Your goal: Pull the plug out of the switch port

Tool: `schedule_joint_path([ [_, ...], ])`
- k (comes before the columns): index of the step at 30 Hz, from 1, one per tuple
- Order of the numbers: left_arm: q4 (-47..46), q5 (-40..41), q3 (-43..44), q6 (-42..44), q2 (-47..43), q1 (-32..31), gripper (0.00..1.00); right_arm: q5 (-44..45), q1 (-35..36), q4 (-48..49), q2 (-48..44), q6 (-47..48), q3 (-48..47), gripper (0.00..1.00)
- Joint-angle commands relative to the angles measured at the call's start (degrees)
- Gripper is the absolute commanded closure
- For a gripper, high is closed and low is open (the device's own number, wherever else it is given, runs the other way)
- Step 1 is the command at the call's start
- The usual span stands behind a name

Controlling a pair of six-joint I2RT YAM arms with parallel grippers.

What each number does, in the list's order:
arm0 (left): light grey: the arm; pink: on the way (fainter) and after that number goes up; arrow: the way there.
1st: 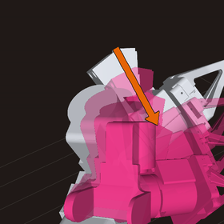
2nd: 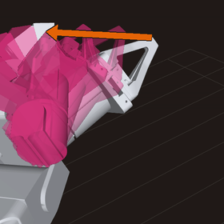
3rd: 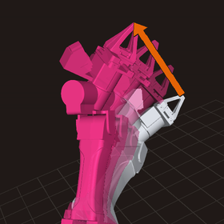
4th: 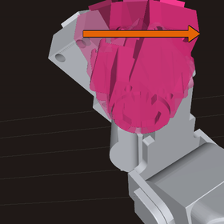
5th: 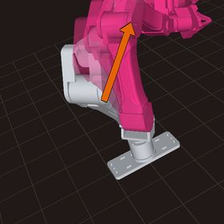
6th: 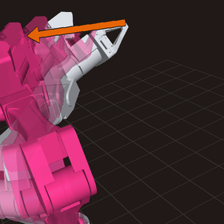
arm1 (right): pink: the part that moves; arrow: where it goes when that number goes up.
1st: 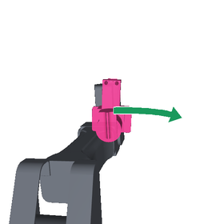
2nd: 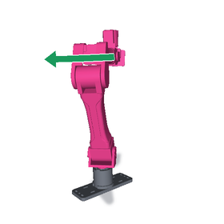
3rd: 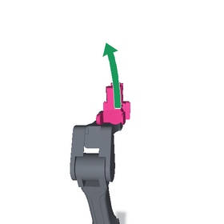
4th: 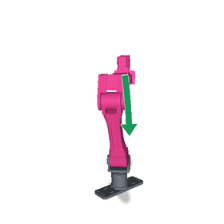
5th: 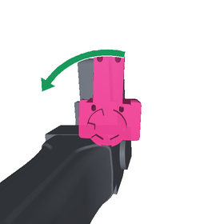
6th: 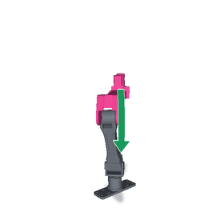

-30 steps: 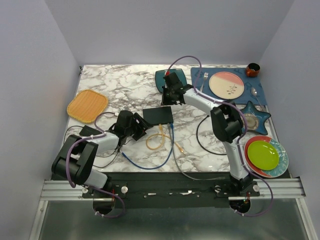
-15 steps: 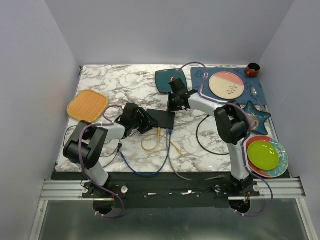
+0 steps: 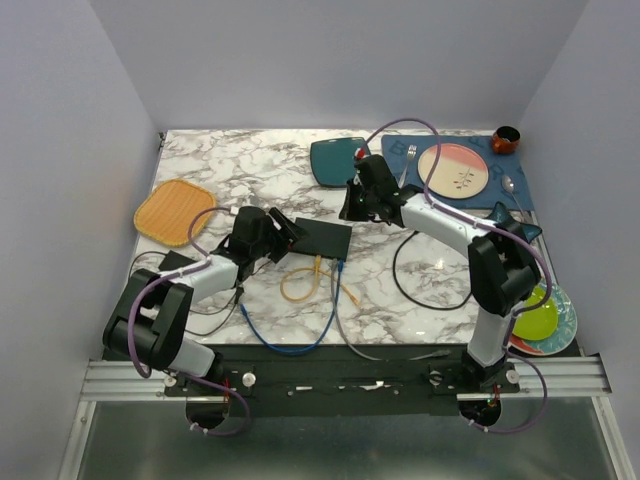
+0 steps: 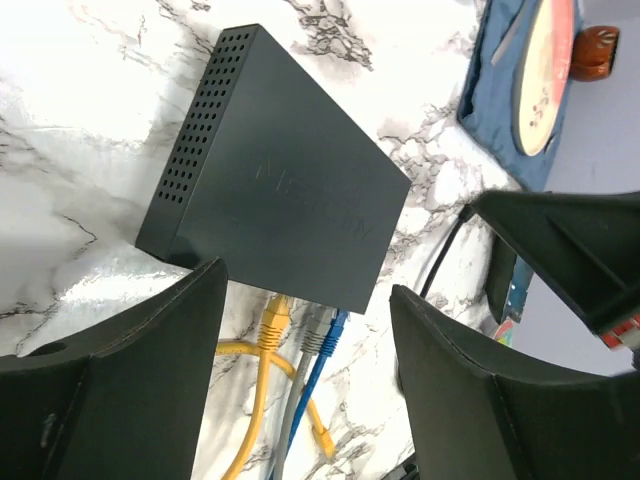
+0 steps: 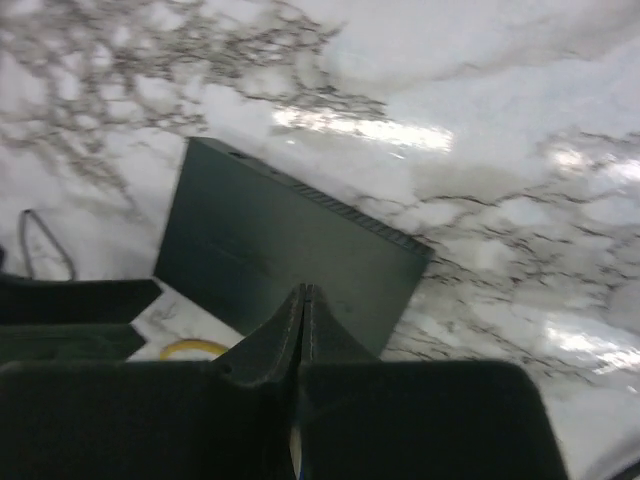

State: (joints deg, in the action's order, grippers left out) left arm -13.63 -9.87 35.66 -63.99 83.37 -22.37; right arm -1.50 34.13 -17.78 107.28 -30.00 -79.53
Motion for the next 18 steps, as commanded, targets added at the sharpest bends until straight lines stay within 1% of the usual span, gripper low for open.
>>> schedule_joint_path([
  [1, -8.2, -4.4, -4.9, -1.5, 1.3, -0.3, 0.24, -20.7, 0.4, 9.2, -0.4, -1.9, 6.1, 0.93],
  [3, -12.8, -6.2, -6.1, -2.8, 2.7, -0.6, 0.25, -23.6, 0.9, 13.3, 0.1, -3.3, 8.1, 0.94],
  [4, -14.6, -7.9, -7.4, -3.5, 4.0, -0.7, 0.25, -25.2, 1.0, 14.3, 0.6, -4.0, 10.0, 0.95],
  [6, -19.4, -9.0, -8.6, -5.3, 5.2, -0.7, 0.26, -26.0, 1.4, 16.0, 1.3, -4.7, 11.0, 0.96],
  [8, -22.3, -10.4, -9.6, -5.9, 6.7, -0.8, 0.26, -27.2, 1.4, 16.5, 2.5, -5.2, 11.8, 0.96],
  [12, -25.0, -11.0, -10.2, -6.9, 8.0, -1.2, 0.27, -27.7, 1.4, 17.3, 4.0, -5.9, 12.4, 0.97],
  [18, -26.6, -11.3, -9.4, -7.6, 10.1, -2.0, 0.28, -26.4, 1.3, 17.3, 5.9, -6.9, 13.3, 0.98],
])
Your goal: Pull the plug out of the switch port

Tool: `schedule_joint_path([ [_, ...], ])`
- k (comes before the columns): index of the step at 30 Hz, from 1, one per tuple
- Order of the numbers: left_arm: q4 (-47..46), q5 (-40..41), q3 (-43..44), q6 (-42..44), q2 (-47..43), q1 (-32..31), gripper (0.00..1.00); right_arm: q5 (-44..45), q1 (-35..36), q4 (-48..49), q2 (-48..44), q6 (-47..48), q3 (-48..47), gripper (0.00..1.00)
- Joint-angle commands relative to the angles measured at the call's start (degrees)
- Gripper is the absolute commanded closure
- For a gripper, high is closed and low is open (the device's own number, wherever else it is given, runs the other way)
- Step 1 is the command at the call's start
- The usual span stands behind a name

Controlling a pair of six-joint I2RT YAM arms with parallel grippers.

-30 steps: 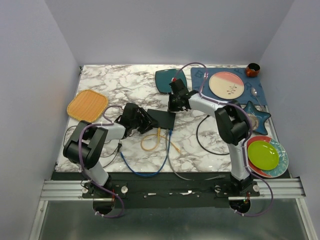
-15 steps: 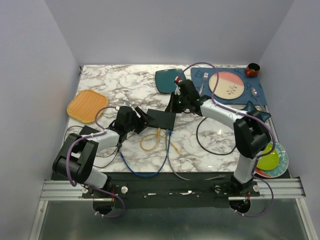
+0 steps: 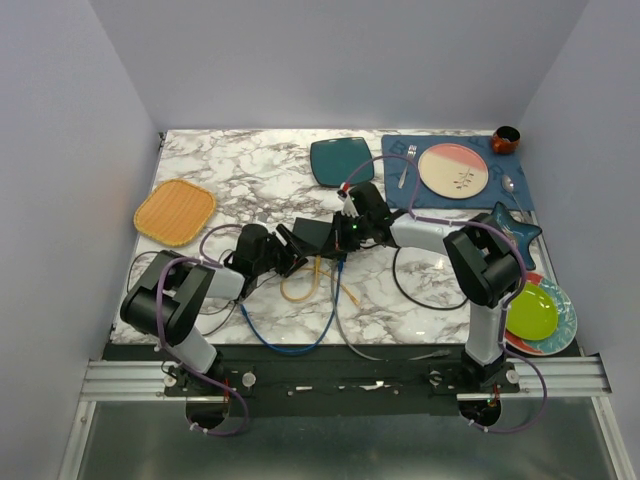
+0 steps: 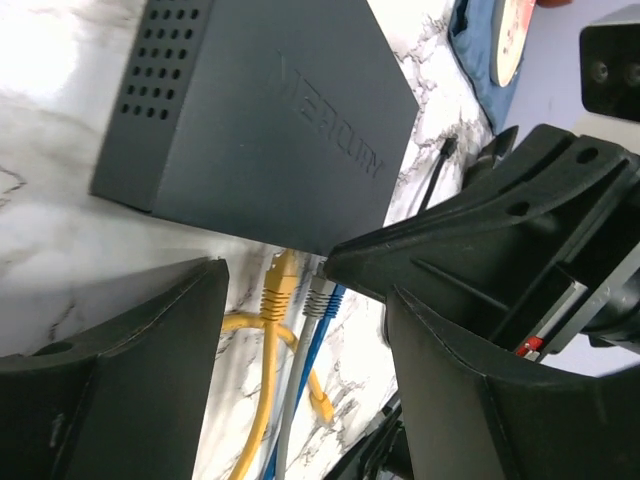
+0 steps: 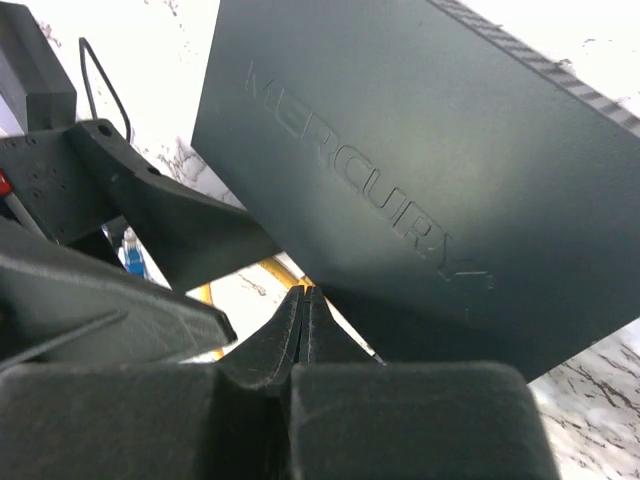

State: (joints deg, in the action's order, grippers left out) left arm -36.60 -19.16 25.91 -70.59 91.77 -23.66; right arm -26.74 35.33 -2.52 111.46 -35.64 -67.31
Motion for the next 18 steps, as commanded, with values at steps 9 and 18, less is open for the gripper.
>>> schedule_joint_path([
  [9, -6.5, -2.1, -0.1, -2.3, 4.4, -1.7, 0.29, 3.1, 0.2, 3.6, -0.6, -2.3, 2.5, 0.99],
  [18, -8.0, -2.3, -0.7, -2.8, 5.2, -1.7, 0.29, 6.9, -1.0, 7.3, -4.3, -4.7, 6.0, 0.99],
])
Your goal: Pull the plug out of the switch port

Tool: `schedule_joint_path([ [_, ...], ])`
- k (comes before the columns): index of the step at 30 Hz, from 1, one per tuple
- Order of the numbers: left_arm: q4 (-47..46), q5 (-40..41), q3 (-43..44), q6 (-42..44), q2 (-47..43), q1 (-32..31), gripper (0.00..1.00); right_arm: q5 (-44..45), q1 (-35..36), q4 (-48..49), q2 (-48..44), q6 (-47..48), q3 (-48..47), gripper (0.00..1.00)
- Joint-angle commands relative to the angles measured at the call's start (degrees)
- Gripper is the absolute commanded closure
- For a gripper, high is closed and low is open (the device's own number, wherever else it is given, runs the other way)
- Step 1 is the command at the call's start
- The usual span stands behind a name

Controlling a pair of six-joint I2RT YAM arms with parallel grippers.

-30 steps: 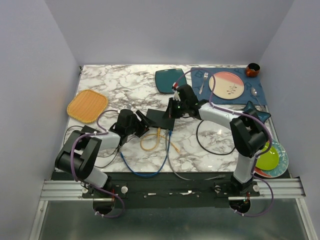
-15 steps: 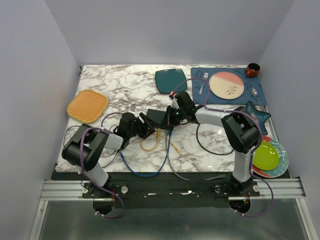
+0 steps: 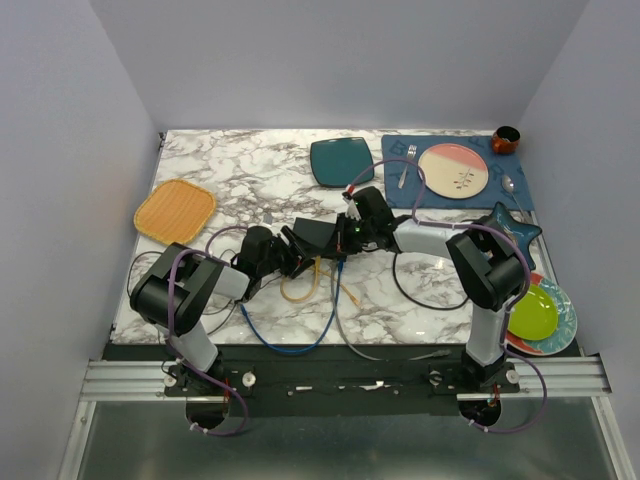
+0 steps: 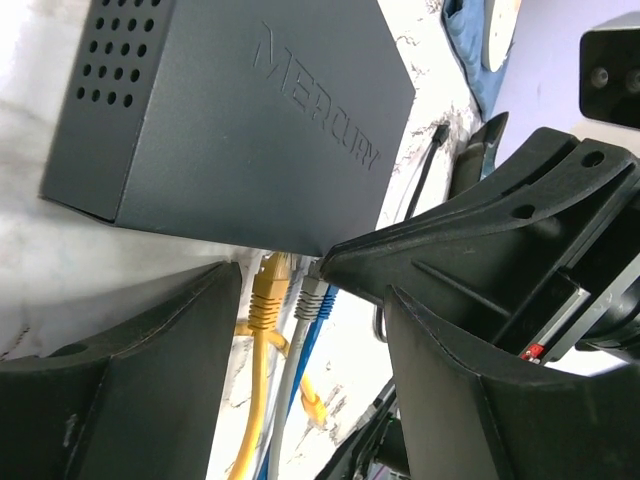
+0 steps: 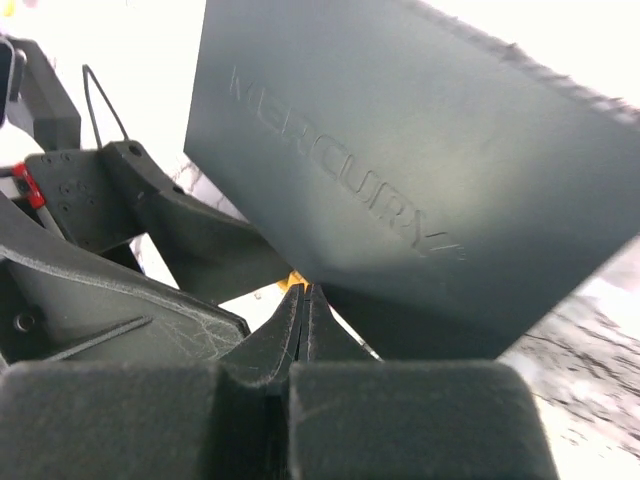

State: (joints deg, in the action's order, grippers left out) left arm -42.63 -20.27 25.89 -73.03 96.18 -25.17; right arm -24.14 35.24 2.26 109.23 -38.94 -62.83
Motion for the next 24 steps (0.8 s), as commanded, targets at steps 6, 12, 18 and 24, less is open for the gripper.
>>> schedule_joint_path([
  [6, -2.0, -1.1, -0.9, -0.4, 0.8, -0.2, 0.29, 3.7, -2.5, 3.5, -0.2, -3.2, 2.3, 0.99],
  [12, 2.0, -0.9, 0.4, 0.1, 1.7, -0.2, 0.30, 4.2, -2.7, 1.2, 3.0, -3.5, 1.4, 0.99],
  [18, 1.7, -1.2, 0.8, -0.2, 3.0, -0.2, 0.36, 5.1, -2.8, -0.8, 4.2, -3.4, 1.1, 0.99],
  [24, 1.5, -0.5, 0.8, -0.7, 4.2, -0.2, 0.41, 6.0, -2.9, -3.9, 5.4, -3.2, -0.3, 0.99],
])
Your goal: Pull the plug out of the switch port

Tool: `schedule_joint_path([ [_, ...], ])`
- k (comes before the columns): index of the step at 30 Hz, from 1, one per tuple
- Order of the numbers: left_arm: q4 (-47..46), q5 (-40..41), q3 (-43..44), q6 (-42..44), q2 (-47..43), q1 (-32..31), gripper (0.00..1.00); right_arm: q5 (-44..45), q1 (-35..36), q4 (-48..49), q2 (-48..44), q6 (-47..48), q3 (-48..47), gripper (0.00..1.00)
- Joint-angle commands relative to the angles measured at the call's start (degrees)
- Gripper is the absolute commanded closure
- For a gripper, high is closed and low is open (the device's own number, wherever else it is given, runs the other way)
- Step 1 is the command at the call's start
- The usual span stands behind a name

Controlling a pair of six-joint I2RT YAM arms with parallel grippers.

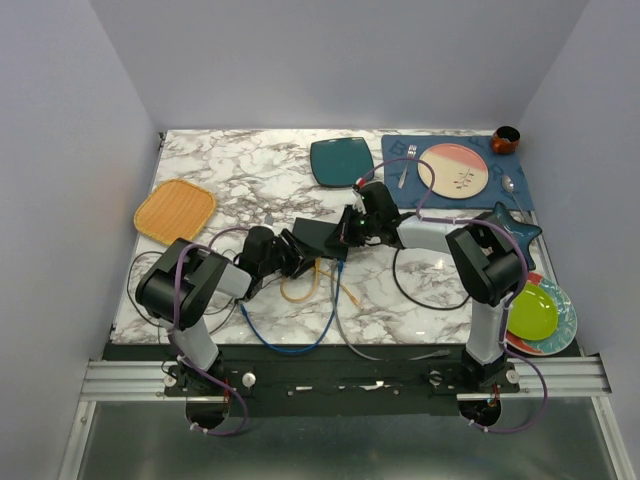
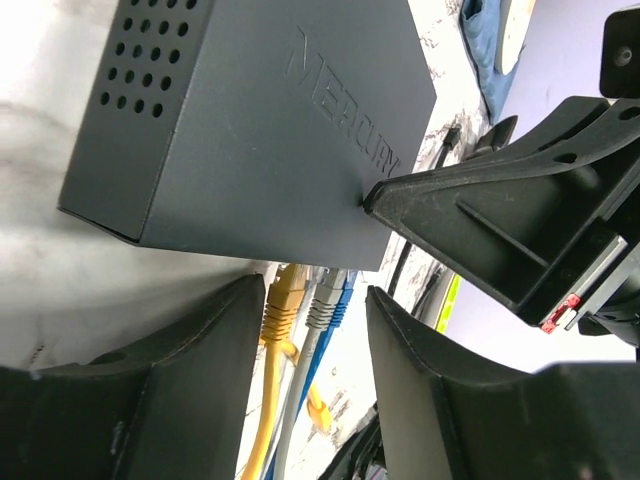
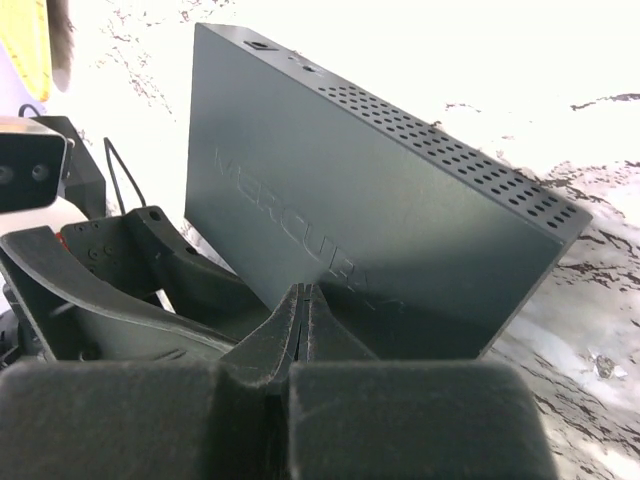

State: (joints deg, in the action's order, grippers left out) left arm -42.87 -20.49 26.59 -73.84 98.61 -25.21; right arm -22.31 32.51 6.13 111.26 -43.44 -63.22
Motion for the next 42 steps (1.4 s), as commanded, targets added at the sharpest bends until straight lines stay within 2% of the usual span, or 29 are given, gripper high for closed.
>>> schedule_joint_path([
  [1, 1.7, -0.1, 0.0, 0.1, 1.9, -0.2, 0.42, 4.3, -0.2, -7.9, 3.4, 1.3, 0.2, 0.99],
  [8, 4.8, 1.8, 0.7, 0.6, 1.8, -0.2, 0.49, 5.1, -0.2, -8.7, 3.3, 1.5, 0.0, 0.99],
  [17, 11.8, 5.0, 3.4, 1.8, -0.6, -0.2, 0.51, 5.7, -0.2, -9.3, 3.4, 1.6, -0.1, 0.99],
  [21, 14.3, 6.8, 3.7, 1.8, -1.2, -0.2, 0.55, 5.6, -0.2, -9.5, 3.5, 1.4, -0.1, 0.99],
  [31, 9.7, 5.9, 1.3, 0.6, -0.3, -0.2, 0.58, 5.7, -0.2, -9.5, 4.0, 1.4, -0.2, 0.99],
  [42, 12.2, 6.8, 2.3, -1.1, 0.1, -0.3, 0.57, 5.8, -0.2, -9.4, 3.8, 1.3, 0.0, 0.99],
])
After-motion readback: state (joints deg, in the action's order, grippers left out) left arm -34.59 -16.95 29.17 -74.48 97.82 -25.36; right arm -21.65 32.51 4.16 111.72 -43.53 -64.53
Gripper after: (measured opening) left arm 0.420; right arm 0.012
